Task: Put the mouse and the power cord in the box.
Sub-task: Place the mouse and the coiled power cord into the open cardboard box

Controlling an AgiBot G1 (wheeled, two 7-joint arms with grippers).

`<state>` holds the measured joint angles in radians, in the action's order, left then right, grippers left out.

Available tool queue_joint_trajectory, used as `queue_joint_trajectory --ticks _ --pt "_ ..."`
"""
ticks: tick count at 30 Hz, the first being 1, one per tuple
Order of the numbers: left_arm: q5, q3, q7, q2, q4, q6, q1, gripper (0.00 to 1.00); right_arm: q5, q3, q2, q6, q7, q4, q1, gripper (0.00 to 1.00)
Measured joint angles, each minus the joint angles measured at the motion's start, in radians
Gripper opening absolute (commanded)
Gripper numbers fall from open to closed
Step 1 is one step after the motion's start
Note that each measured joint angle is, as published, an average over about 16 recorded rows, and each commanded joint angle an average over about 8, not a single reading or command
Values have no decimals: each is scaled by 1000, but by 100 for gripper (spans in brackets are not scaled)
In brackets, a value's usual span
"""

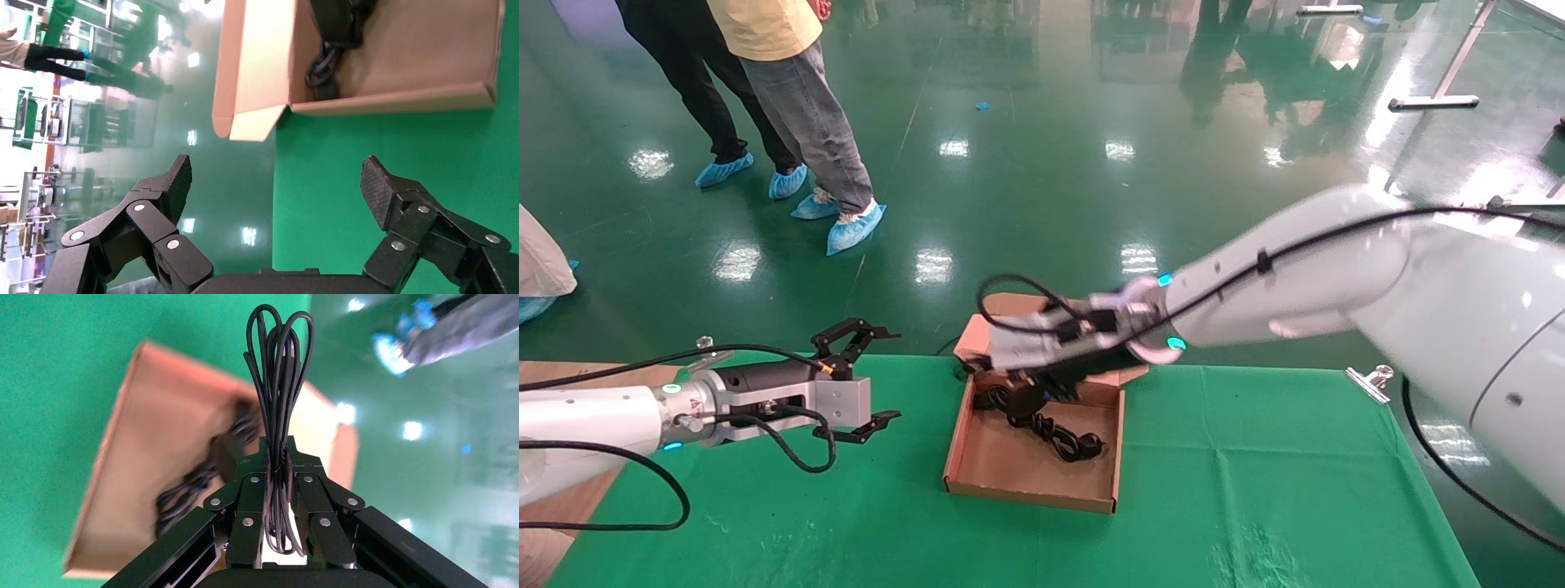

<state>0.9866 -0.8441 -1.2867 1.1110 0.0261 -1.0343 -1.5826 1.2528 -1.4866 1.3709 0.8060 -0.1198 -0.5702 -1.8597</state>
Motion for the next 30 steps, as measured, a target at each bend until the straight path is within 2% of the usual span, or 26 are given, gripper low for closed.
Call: queue_joint_trajectory --ticks 7,8,9,15,17,30 --pt "-6 4 -2 -3 -7 -13 0 100 5 -29 -1 -15 -8 44 51 0" --pt "-6 4 -3 -2 -8 -14 0 100 5 -31 -1 -17 -10 50 57 3" --pt "-6 4 -3 -2 -9 -14 0 100 5 -33 -2 -18 -12 55 63 9" --pt "-7 5 -5 -2 -12 -16 -1 100 -2 -40 -2 -20 -23 79 88 84" --pt "-8 5 -6 -2 -13 -16 -1 100 -5 -40 -2 -19 -25 84 93 100" --pt "-8 6 -6 -2 -14 -17 -2 100 -9 -40 -3 -16 -26 87 97 100"
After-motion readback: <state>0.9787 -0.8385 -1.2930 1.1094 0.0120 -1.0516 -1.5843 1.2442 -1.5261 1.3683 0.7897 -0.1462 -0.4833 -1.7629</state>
